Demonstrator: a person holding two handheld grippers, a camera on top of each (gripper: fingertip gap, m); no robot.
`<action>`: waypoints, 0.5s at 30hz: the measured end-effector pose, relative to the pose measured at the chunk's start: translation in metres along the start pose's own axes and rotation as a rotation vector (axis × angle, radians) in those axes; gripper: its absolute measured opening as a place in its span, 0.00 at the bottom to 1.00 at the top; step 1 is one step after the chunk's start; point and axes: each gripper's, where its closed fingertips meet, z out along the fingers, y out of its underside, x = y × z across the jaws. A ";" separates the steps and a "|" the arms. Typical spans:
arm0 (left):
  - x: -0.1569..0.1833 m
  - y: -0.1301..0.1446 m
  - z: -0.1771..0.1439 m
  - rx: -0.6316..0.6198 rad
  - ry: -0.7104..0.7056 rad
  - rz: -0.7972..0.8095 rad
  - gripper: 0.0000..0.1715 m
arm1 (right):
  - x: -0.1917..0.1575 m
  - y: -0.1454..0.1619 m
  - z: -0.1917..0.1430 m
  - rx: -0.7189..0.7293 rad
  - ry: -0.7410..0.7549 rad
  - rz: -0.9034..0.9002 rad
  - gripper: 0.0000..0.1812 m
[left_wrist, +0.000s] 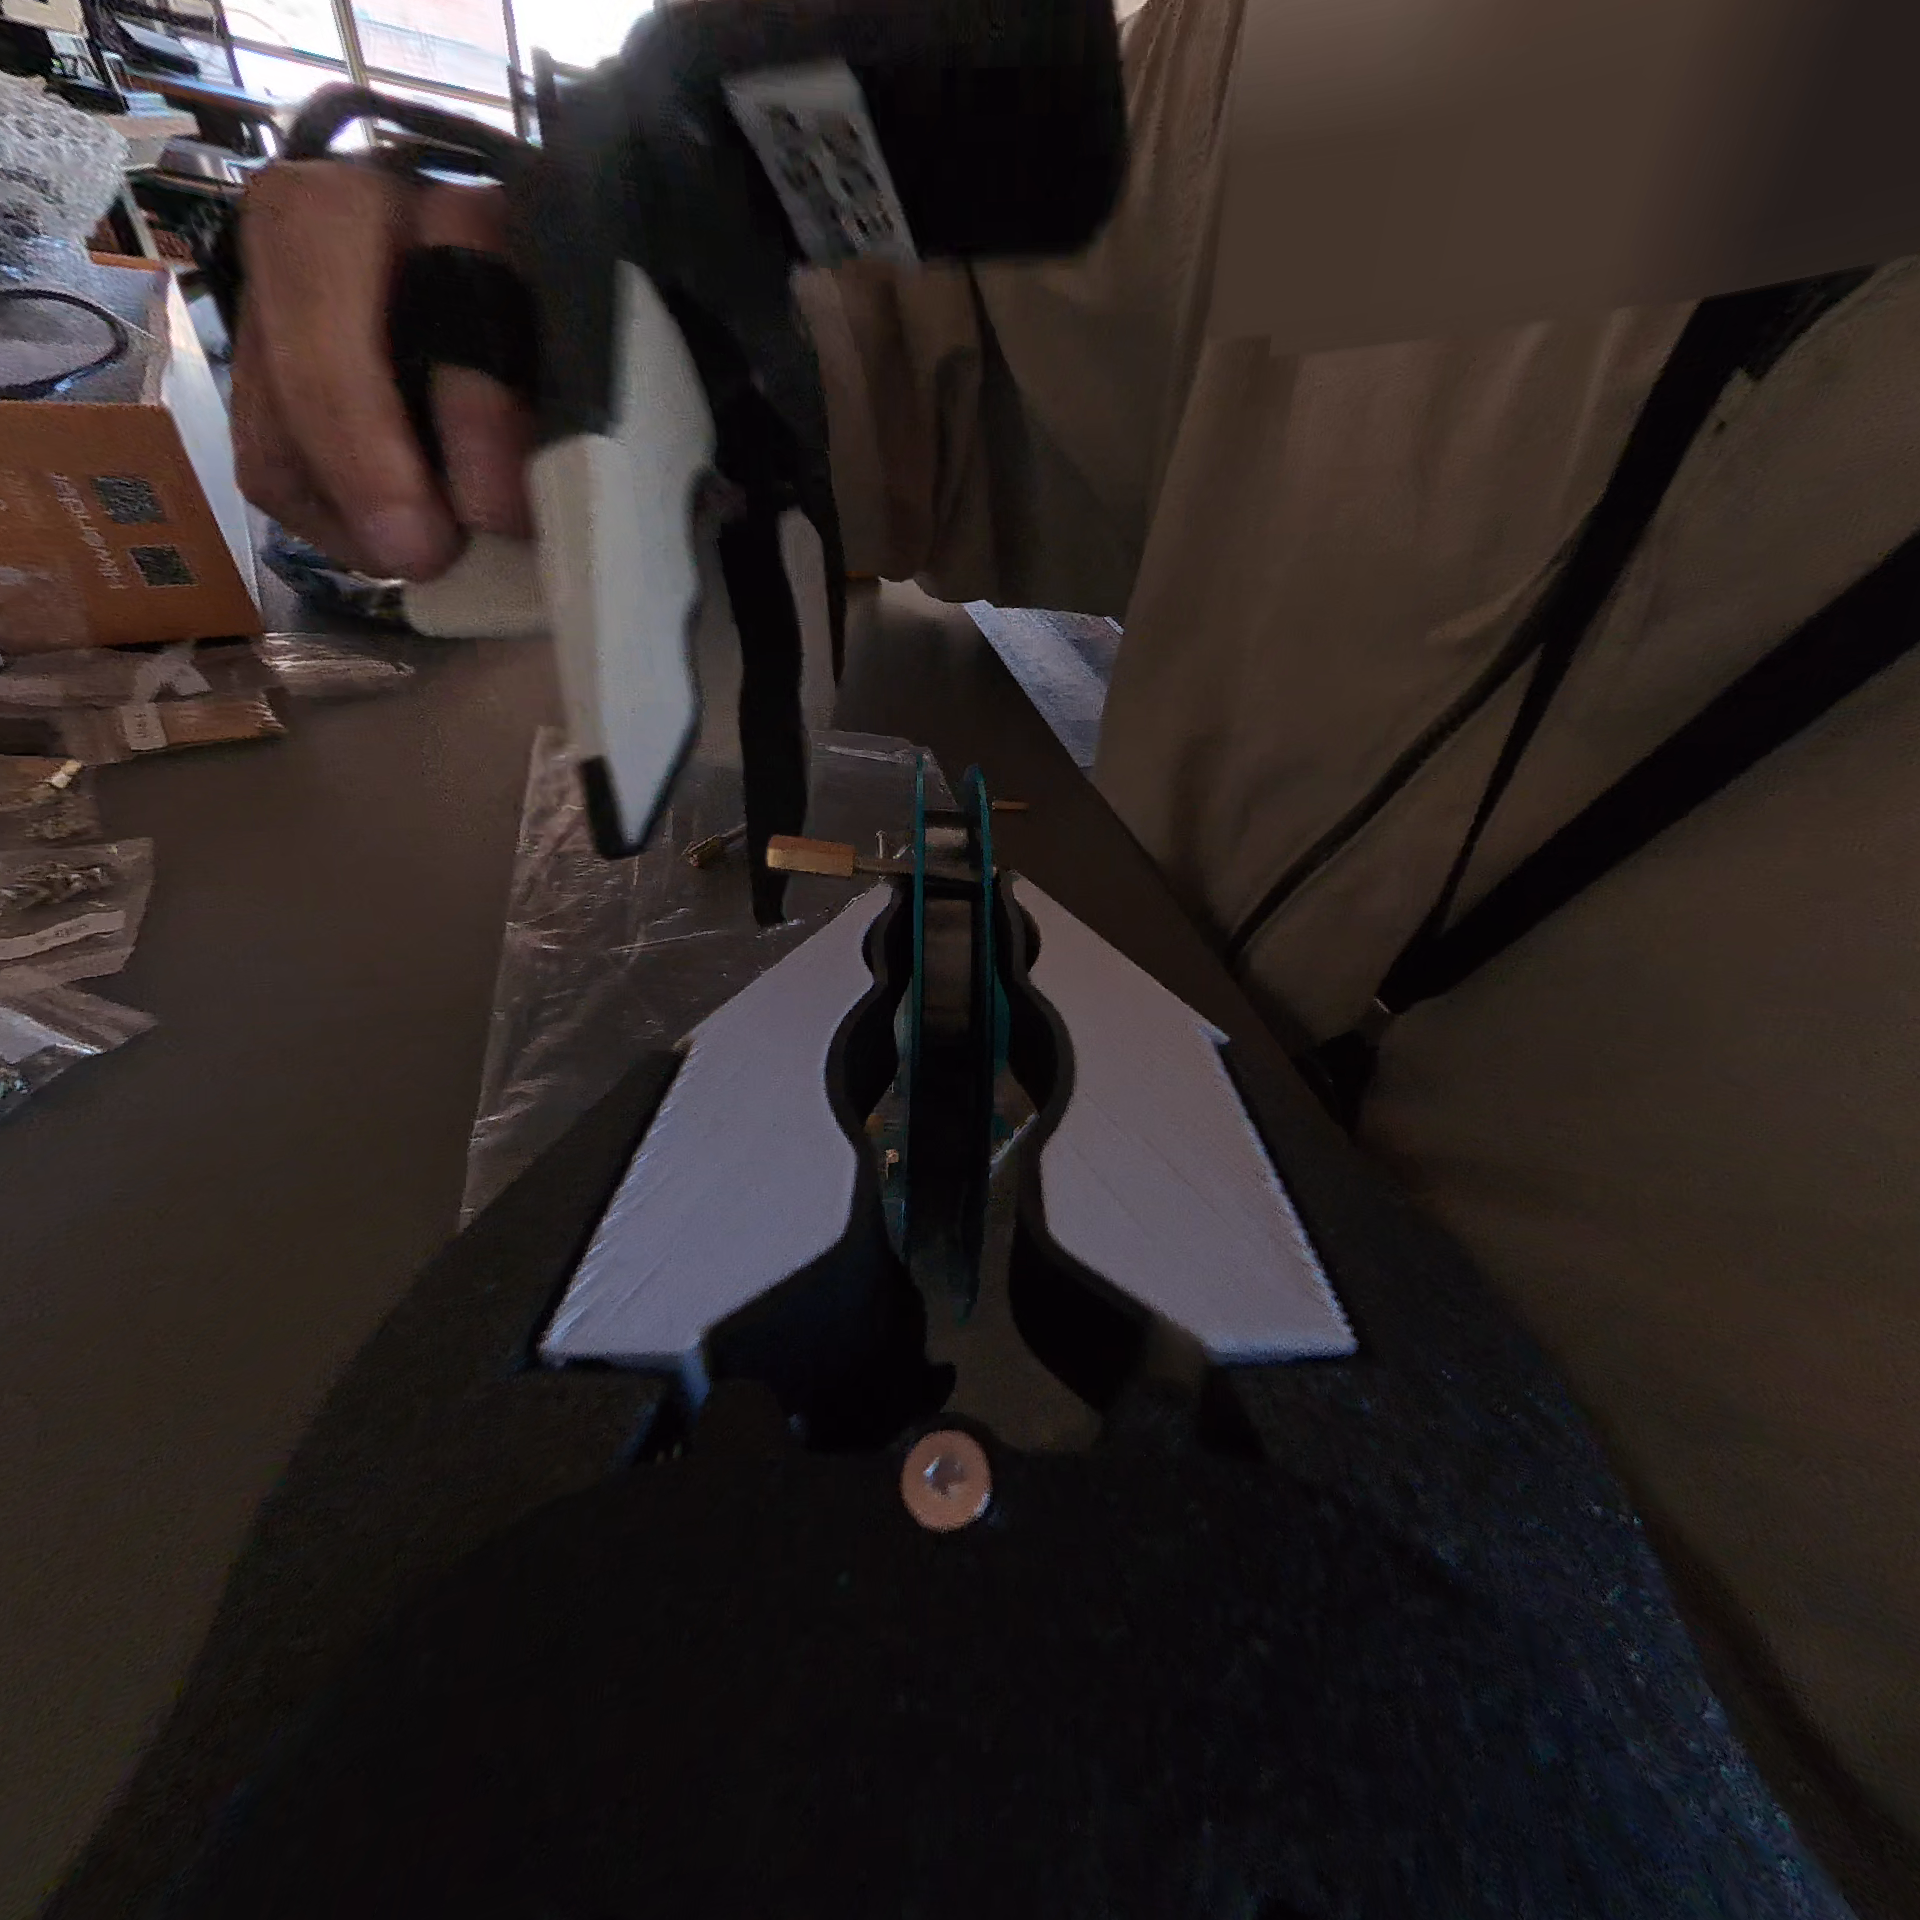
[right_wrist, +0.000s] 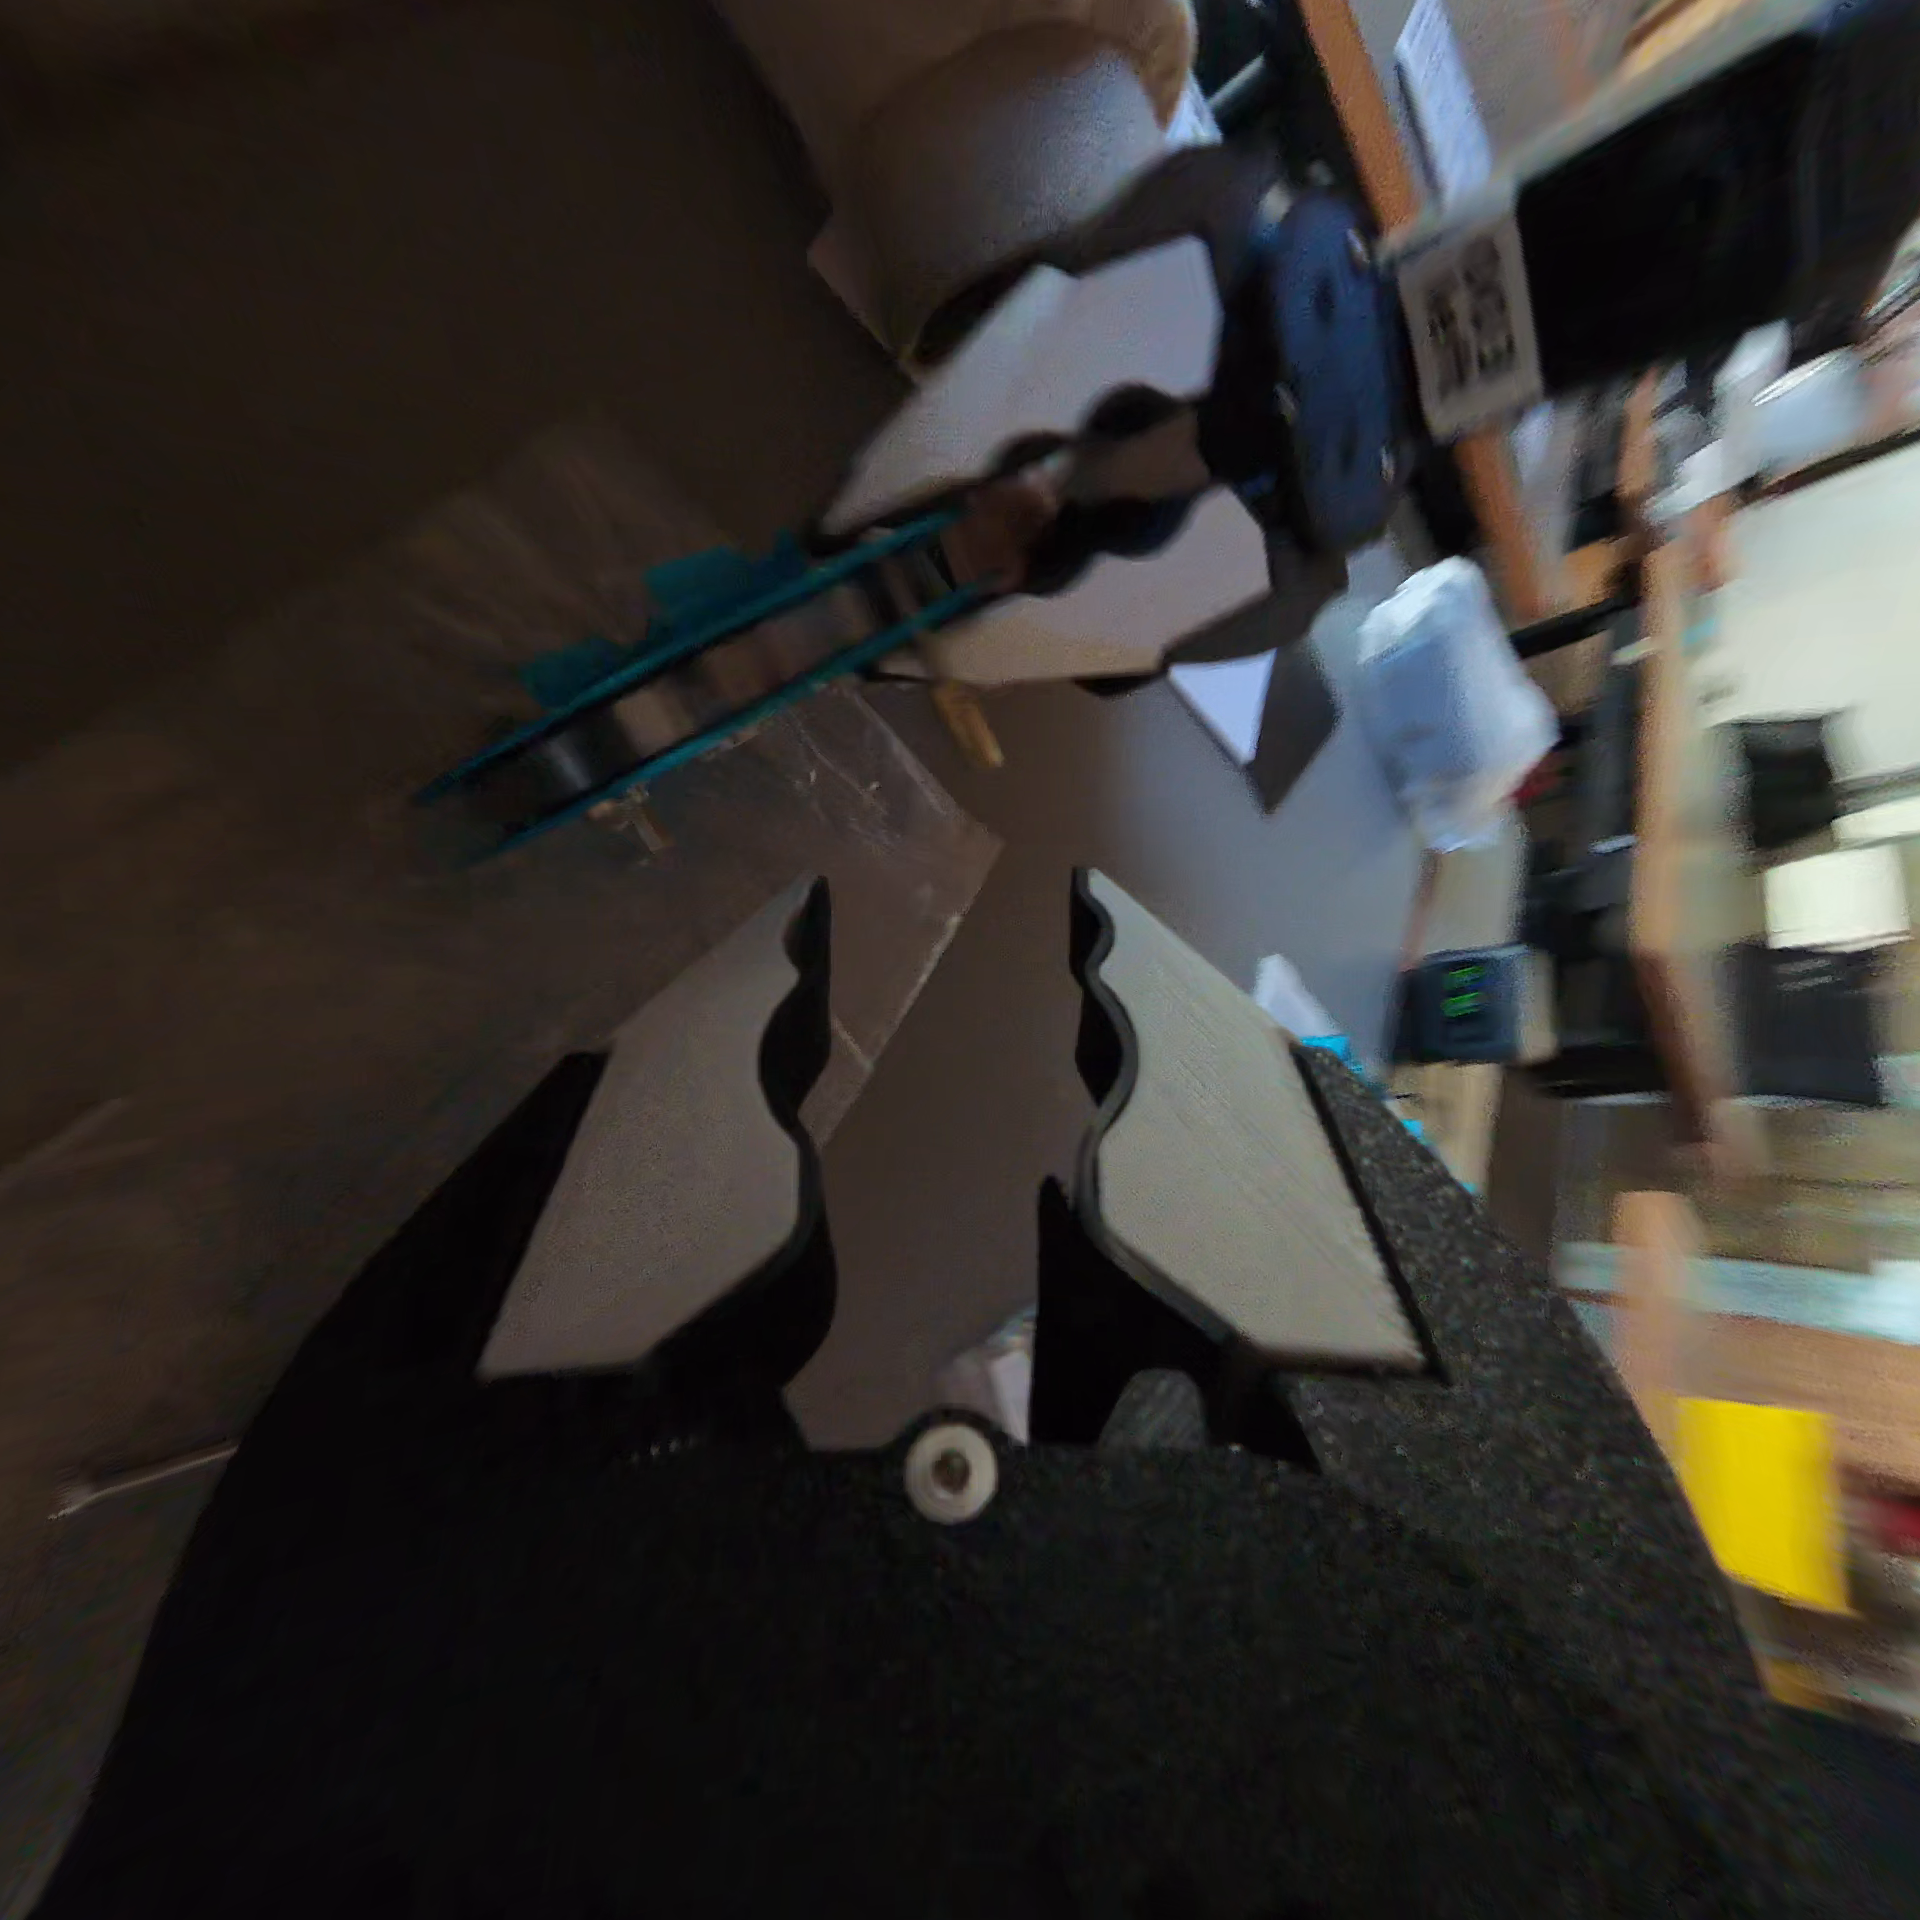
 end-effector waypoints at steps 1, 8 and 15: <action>0.000 0.000 -0.001 -0.001 -0.001 0.001 0.08 | -0.003 -0.004 0.004 -0.017 0.071 -0.132 0.25; 0.006 0.001 0.002 -0.023 0.009 0.028 0.07 | 0.003 -0.028 -0.002 0.001 0.442 -0.521 0.09; 0.004 0.001 0.000 -0.007 0.022 0.004 0.08 | 0.003 -0.034 0.001 0.023 0.434 -0.547 0.11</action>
